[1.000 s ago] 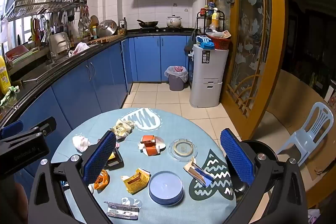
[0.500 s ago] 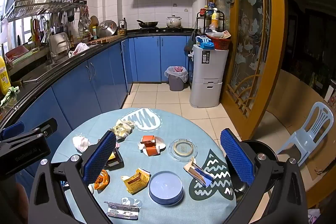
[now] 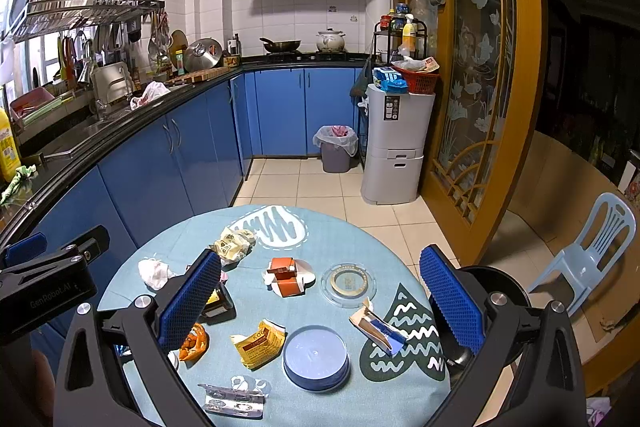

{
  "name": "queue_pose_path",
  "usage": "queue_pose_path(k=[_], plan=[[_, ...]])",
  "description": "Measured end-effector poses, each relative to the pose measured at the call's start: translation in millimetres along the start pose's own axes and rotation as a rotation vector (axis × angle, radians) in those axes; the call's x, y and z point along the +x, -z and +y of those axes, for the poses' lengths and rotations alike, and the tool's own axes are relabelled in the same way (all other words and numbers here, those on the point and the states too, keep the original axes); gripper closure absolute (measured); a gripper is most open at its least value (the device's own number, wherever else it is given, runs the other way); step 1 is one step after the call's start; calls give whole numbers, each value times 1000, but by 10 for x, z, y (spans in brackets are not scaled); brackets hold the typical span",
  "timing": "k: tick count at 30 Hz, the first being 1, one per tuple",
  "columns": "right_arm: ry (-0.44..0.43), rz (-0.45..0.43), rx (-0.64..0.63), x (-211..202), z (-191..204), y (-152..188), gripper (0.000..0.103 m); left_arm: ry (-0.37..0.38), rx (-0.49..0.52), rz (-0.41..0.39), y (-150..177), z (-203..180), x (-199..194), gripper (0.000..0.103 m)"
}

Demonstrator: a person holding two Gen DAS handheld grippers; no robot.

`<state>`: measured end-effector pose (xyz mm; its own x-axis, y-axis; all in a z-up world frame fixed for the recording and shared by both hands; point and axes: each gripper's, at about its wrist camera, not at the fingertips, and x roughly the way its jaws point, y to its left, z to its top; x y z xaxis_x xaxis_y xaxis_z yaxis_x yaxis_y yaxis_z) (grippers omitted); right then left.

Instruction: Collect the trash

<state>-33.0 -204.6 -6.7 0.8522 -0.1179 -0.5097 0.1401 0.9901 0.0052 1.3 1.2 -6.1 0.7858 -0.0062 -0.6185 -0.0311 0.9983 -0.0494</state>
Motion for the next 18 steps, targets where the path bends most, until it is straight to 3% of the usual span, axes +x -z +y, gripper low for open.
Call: queue_pose_path(k=[18], plan=[[-2,0,0,-4,-9,4,6,3,4,4,-18,-24,-6,3]])
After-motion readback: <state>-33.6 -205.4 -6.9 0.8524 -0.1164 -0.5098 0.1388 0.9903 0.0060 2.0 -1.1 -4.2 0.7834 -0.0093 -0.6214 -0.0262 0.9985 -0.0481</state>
